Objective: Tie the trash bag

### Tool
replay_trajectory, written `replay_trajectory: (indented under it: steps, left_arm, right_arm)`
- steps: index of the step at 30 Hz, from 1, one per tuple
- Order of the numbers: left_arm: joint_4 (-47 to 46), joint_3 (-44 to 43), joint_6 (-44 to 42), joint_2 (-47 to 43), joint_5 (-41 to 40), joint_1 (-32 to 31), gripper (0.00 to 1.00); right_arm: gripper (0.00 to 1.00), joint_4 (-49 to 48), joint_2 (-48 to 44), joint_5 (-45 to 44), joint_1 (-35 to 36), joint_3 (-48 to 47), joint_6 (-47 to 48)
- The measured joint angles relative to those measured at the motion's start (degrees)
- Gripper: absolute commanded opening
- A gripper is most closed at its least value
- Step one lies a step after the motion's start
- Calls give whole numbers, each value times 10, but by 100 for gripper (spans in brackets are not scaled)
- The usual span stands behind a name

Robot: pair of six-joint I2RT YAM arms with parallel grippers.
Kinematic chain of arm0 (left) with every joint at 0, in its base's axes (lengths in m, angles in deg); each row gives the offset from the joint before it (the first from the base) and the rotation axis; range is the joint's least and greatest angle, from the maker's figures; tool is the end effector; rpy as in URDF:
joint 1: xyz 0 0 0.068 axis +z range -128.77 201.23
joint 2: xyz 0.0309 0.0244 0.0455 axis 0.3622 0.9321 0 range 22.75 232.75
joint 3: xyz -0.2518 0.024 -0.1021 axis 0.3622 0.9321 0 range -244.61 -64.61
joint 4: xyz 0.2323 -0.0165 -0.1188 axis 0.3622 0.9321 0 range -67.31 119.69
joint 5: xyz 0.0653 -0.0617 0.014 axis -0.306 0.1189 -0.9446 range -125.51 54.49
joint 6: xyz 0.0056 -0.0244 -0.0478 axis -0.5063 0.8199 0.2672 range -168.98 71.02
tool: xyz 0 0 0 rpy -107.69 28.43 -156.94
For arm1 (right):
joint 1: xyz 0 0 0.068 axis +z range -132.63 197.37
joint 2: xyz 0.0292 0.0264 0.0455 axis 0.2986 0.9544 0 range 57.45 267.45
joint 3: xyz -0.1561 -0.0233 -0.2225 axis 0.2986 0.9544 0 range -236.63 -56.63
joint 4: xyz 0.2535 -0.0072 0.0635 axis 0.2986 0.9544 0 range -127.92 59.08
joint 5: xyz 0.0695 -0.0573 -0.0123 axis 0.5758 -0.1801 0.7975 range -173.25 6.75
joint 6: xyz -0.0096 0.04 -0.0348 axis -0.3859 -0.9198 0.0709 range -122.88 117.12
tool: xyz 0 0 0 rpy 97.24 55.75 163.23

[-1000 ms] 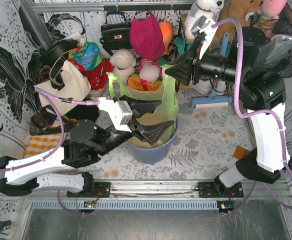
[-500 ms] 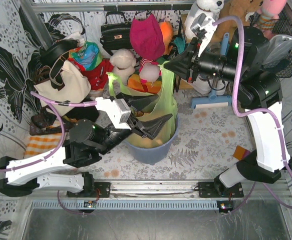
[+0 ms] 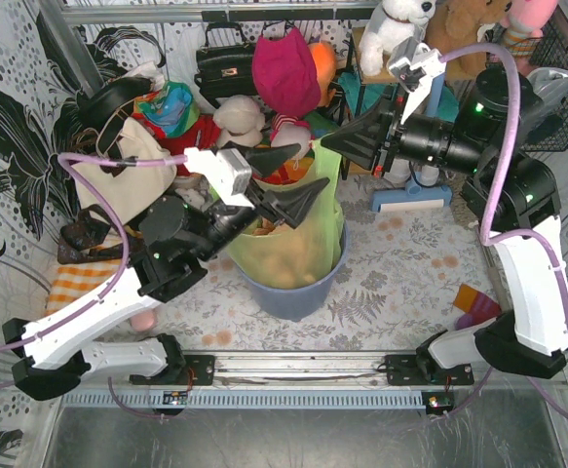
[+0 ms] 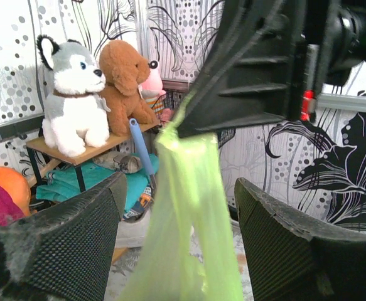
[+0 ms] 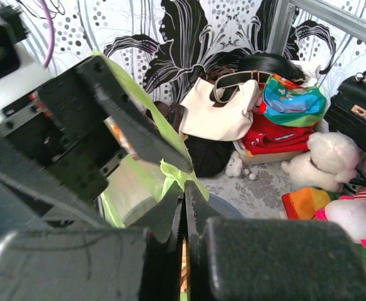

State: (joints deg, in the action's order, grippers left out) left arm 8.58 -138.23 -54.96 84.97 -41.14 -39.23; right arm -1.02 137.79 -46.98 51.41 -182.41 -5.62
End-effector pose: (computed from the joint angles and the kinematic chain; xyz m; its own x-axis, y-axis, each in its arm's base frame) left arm 0.1134 -0.1932 0.5014 0.2968 -0.3136 -0.9020 0.7956 0.6036 0.0520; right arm 0.1592 0.1329 0.6056 0.0781 0.0992 -0.9920 -0.9409 0.3363 -0.0404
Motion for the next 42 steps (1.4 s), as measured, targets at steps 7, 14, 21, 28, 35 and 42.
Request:
replay_trajectory:
  steps: [7,14,21,28,35,42]
  left_arm:
    - [-5,-37,59,23,146,106,77]
    - [-5,-68,95,68,274,130,69]
    - [-16,-70,125,81,319,134,63]
    - [-58,-70,154,78,325,137,54]
    - [-71,-70,166,77,324,137,42]
    - [-70,-70,167,77,322,137,48]
  right_arm:
    - [0,-38,-29,25,0,43,-17]
    - [0,-68,-35,44,0,66,-34]
    - [0,-84,-40,54,0,76,-42]
    - [0,-87,-47,57,0,78,-42]
    - [0,-91,-48,60,0,82,-42]
    - [0,-94,-53,60,0,87,-42]
